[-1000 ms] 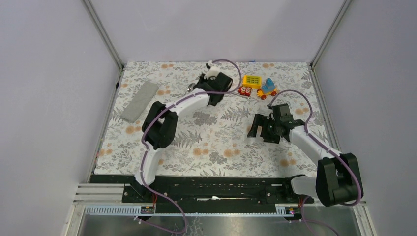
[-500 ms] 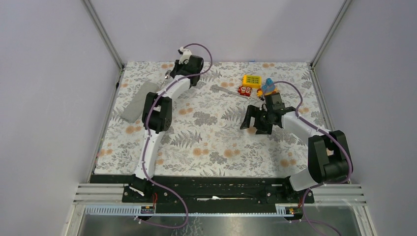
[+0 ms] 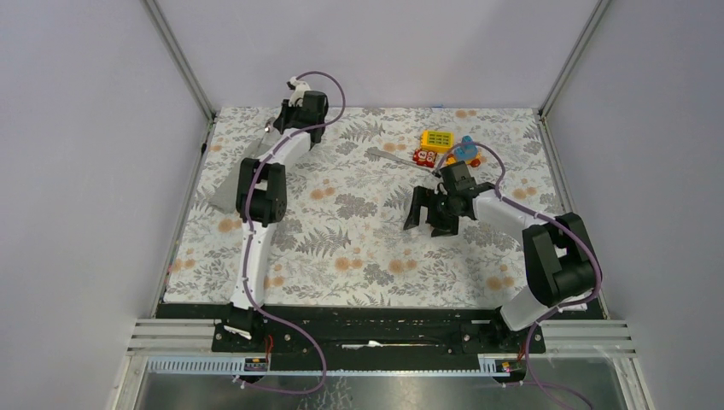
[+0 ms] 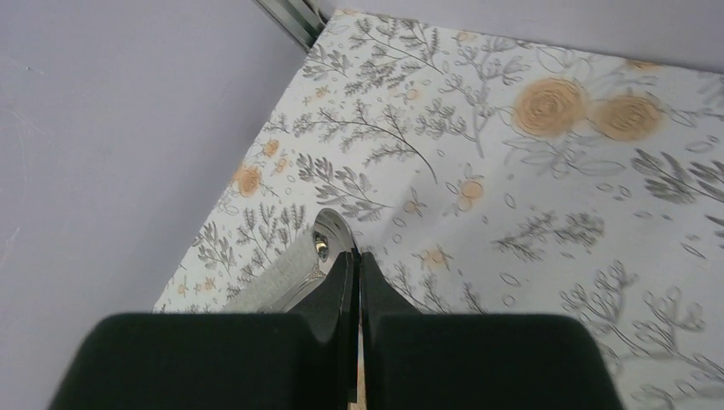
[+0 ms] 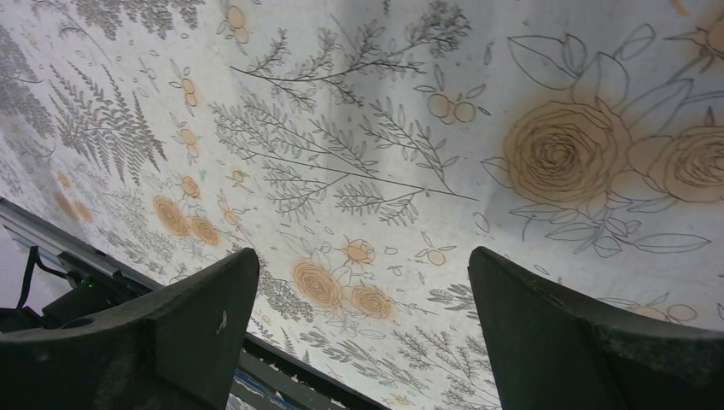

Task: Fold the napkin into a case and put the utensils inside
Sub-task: Insert the spoon into the folded napkin.

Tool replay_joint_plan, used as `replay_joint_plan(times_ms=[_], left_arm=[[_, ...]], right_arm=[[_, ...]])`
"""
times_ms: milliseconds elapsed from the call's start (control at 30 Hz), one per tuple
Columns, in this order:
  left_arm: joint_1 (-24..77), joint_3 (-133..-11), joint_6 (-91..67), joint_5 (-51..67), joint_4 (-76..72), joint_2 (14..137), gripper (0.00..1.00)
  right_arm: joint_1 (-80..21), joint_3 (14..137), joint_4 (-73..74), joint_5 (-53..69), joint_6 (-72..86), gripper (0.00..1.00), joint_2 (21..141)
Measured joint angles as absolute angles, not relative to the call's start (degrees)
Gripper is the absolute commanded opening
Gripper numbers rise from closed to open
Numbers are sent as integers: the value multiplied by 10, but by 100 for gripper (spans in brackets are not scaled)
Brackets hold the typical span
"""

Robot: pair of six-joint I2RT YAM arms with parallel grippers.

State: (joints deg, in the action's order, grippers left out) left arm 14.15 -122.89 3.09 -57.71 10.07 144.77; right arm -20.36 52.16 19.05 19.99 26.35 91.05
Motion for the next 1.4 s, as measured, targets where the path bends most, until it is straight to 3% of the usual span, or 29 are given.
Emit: replay_joint_plan(times_ms=[700, 1100, 1400], left_arm=[[105, -1160, -38, -555, 175, 1439, 0], [104, -1145, -121, -553, 246, 1392, 0], [104, -1159, -183, -563, 306, 1380, 0]], right_arm=[[-251, 561, 190, 185, 270, 100, 940], [-301, 695, 124, 192, 286, 99, 1075], [-308, 695, 104, 202, 288, 99, 1084]])
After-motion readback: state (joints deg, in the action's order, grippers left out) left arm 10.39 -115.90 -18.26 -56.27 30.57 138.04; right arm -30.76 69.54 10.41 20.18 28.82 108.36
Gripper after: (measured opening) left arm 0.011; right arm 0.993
